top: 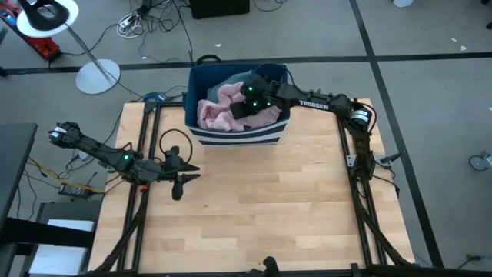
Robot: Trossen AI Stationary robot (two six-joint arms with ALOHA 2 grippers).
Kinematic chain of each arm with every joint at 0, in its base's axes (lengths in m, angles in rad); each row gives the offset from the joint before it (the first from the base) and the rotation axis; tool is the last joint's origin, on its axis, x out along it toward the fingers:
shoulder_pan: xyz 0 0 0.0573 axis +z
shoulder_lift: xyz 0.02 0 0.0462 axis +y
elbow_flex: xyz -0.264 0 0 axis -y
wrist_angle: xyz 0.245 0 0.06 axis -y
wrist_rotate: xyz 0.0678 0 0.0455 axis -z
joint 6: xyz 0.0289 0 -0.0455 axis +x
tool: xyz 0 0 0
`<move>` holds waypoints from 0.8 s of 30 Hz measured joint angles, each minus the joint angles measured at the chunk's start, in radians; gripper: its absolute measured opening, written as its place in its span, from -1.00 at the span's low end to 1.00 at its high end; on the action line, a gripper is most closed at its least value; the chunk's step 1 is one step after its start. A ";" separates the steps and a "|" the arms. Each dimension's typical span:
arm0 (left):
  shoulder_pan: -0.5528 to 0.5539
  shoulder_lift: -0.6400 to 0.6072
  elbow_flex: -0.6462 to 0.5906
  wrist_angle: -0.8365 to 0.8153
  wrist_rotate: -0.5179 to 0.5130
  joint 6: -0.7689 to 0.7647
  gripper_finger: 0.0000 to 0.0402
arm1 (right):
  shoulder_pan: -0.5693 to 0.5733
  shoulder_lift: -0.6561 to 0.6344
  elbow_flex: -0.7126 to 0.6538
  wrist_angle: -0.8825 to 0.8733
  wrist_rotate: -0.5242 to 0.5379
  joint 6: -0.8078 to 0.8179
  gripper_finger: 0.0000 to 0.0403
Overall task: Sort clothes
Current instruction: Put the pink polo shirt into the blue bin, then return to Home Position
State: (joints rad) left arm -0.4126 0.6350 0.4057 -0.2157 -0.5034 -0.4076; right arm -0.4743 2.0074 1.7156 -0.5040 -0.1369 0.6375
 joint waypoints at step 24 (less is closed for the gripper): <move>0.000 0.000 0.000 0.013 0.011 0.003 -0.38 | 0.018 -0.311 0.002 -0.071 0.062 -0.025 -0.19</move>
State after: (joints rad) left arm -0.4126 0.6348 0.4057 -0.2027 -0.4927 -0.4049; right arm -0.4564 1.6961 1.7176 -0.5748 -0.0753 0.6124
